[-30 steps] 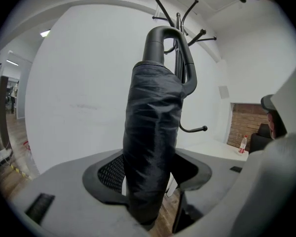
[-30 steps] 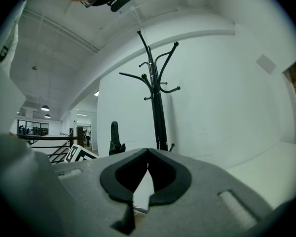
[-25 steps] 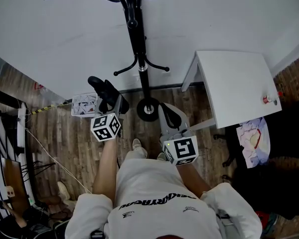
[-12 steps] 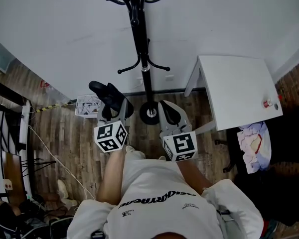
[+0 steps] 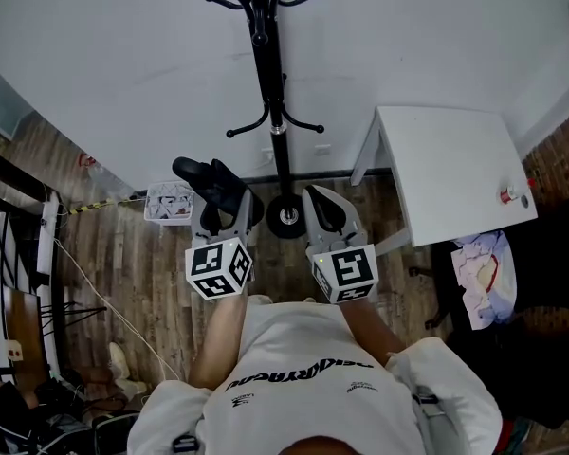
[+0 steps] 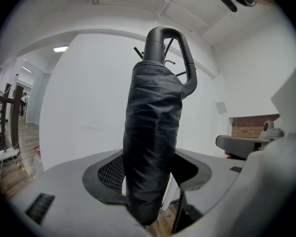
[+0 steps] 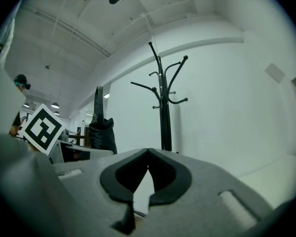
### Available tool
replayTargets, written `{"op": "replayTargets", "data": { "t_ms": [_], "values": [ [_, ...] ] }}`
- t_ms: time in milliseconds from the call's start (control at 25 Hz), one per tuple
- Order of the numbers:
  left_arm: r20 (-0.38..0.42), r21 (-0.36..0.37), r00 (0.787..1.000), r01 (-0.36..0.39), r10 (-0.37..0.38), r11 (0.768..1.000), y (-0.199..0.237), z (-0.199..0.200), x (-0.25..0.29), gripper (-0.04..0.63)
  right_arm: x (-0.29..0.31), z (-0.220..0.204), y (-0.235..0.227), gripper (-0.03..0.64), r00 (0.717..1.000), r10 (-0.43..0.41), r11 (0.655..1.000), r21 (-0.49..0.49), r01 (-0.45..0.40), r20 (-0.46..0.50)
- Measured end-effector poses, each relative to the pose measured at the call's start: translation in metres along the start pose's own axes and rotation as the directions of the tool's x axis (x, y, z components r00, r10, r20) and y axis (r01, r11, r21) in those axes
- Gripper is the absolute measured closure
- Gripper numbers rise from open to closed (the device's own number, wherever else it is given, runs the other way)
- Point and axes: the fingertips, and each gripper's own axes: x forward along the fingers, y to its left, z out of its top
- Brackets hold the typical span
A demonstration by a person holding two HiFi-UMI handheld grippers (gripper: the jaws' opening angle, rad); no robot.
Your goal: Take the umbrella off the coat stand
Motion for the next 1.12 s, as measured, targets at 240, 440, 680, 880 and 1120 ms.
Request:
{"op": "replayTargets", "data": {
  "t_ms": [240, 440, 680, 880, 1120],
  "values": [
    [0.035, 0.024, 0.999, 0.017, -0.018, 1.000, -0.017, 0.005, -0.013, 0.339, -0.004, -0.003, 0.000, 0.618, 1.000, -0.010, 1.000, 0.012, 0.010, -0.005],
    [0.041, 0.022, 0.998, 0.038, -0.039, 0.999, -0.030, 0.000, -0.018, 0.339, -0.008, -0.005, -0.001, 0.620, 1.000, -0.013, 1.000, 0.019, 0.013, -0.009],
    [0.038, 0.043, 0.998, 0.056, -0.058, 0.997, -0.042, -0.007, -0.022, 0.339, -0.012, -0.001, 0.003, 0.621, 1.000, -0.006, 1.000, 0.008, 0.006, 0.003],
    [0.026, 0.055, 0.998, 0.060, -0.061, 0.997, -0.042, -0.012, -0.020, 0.339, -0.009, 0.000, 0.004, 0.621, 1.000, -0.007, 1.000, 0.009, 0.007, 0.002],
    [0.016, 0.057, 0.998, 0.063, -0.065, 0.996, -0.046, -0.017, -0.022, 0.339, -0.014, 0.000, 0.004, 0.621, 1.000, -0.003, 1.000, 0.010, 0.003, 0.003]
  ]
}}
